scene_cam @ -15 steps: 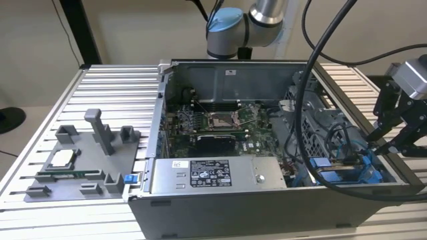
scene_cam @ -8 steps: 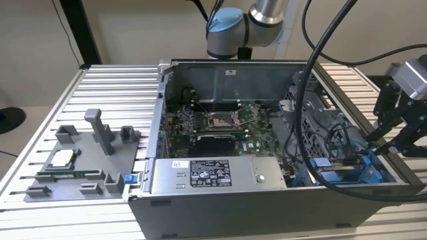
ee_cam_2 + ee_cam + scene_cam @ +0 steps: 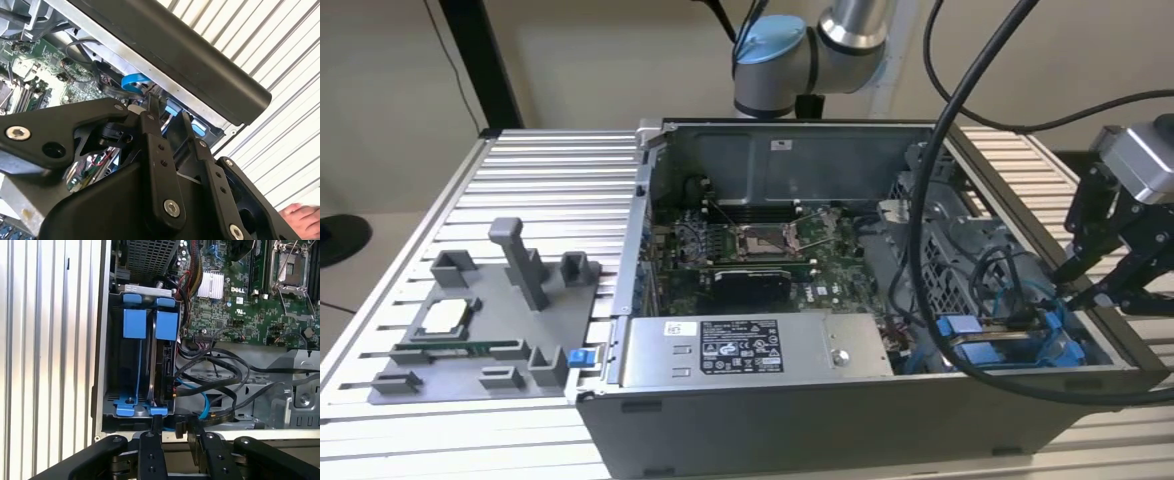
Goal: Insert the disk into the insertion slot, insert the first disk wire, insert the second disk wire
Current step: 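Insert the second disk wire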
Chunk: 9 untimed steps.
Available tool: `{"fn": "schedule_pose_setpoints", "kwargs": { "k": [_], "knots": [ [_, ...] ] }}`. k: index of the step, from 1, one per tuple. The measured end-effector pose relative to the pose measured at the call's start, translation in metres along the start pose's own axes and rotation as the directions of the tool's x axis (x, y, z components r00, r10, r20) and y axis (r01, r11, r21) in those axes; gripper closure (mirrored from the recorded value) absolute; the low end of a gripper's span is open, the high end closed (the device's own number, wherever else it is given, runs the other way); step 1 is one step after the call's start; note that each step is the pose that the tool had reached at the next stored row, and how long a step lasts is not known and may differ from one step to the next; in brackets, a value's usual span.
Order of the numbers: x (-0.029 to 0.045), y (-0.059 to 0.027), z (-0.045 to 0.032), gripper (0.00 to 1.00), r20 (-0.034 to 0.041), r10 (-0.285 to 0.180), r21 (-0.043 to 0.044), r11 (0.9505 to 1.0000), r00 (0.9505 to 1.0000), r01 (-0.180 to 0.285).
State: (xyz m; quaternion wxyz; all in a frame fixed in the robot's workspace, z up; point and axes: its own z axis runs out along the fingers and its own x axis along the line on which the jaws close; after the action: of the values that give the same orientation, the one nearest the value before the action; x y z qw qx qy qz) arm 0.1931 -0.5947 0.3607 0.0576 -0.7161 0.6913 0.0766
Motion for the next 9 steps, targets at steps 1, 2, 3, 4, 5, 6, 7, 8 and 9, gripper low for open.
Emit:
{"fn": "schedule_pose_setpoints", "kwargs": {
  "k": [1, 2, 3, 4, 5, 6, 7, 8, 9],
  "knots": [
    [0.0000, 0.0000, 0.0003, 0.00, 0.0040, 0.000, 0.0010, 1.0000, 1.0000, 0.000],
    [0.0001, 0.0000, 0.0004, 0.00, 0.0085, -0.001, 0.0020, 1.0000, 1.0000, 0.001],
    [0.0001, 0.0000, 0.0004, 0.00, 0.0136, -0.001, 0.0028, 1.0000, 0.9999, 0.001],
    [0.0001, 0.0000, 0.0005, 0.00, 0.0189, -0.001, 0.0035, 1.0000, 0.9998, 0.001],
    [0.0001, 0.0000, 0.0005, 1.00, 0.0242, -0.001, 0.0040, 1.0000, 0.9997, 0.001],
    [0.0001, 0.0000, 0.0005, 1.00, 0.0291, -0.002, 0.0044, 1.0000, 0.9996, 0.001],
    [0.0001, 0.0000, 0.0005, 1.00, 0.0333, -0.002, 0.0046, 1.0000, 0.9994, 0.002],
    [0.0001, 0.0000, 0.0005, 1.00, 0.0366, -0.002, 0.0047, 1.0000, 0.9993, 0.002],
    [0.0001, 0.0000, 0.0005, 1.00, 0.0393, -0.002, 0.0048, 1.0000, 0.9992, 0.002]
  ]
}}
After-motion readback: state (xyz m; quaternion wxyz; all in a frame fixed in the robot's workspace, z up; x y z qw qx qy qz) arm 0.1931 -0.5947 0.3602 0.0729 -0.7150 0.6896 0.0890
